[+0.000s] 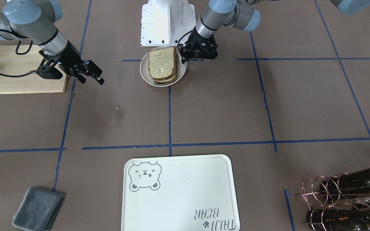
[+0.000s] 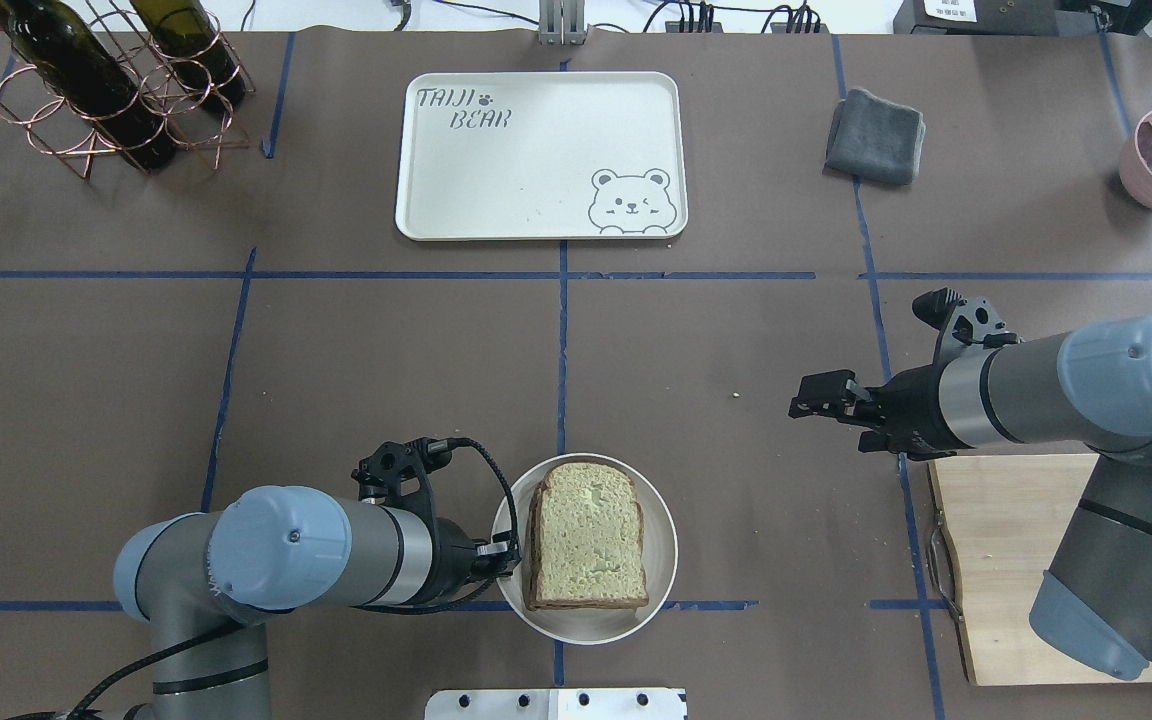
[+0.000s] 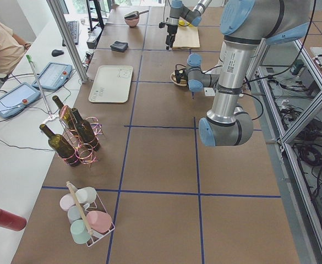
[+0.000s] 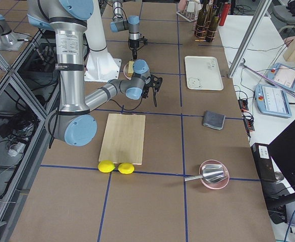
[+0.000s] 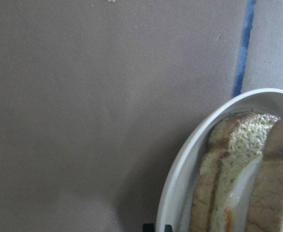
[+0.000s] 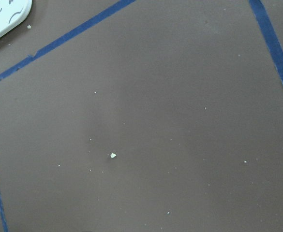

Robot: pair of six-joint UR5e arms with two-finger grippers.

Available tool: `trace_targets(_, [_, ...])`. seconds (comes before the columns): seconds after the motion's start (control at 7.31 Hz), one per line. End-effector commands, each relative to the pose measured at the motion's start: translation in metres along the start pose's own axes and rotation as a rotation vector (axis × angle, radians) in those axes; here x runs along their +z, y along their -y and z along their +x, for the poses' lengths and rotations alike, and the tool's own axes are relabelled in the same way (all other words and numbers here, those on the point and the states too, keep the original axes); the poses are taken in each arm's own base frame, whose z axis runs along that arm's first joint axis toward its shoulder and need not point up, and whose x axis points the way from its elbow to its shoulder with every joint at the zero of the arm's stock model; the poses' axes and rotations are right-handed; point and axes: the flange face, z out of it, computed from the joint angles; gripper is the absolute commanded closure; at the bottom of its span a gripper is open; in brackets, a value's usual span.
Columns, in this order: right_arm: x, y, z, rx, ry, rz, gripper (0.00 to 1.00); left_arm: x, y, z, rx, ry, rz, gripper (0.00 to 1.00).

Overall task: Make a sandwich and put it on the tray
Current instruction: 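Grasp the white plate rim with the left gripper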

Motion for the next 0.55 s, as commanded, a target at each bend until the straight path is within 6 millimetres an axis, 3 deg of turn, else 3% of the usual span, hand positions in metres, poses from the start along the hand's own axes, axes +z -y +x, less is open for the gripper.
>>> trace_targets(0.0, [-0.006,0.004,0.004,0.009,-0.003,-0.01,0.0,-0.01,-0.003,0.01,-0.185,-0.105,-0.029,1.0])
trace_targets(0.14, [-0.014,0.012,0.01,0.022,-0.005,-0.007,0.0,-0.014,0.003,0.015,-0.254,-0.121,-0.022,1.0])
trace_targets(0.41, [-0.028,0.007,0.034,0.023,-0.007,-0.005,0.0,-0.036,0.042,0.044,-0.387,-0.183,0.032,1.0])
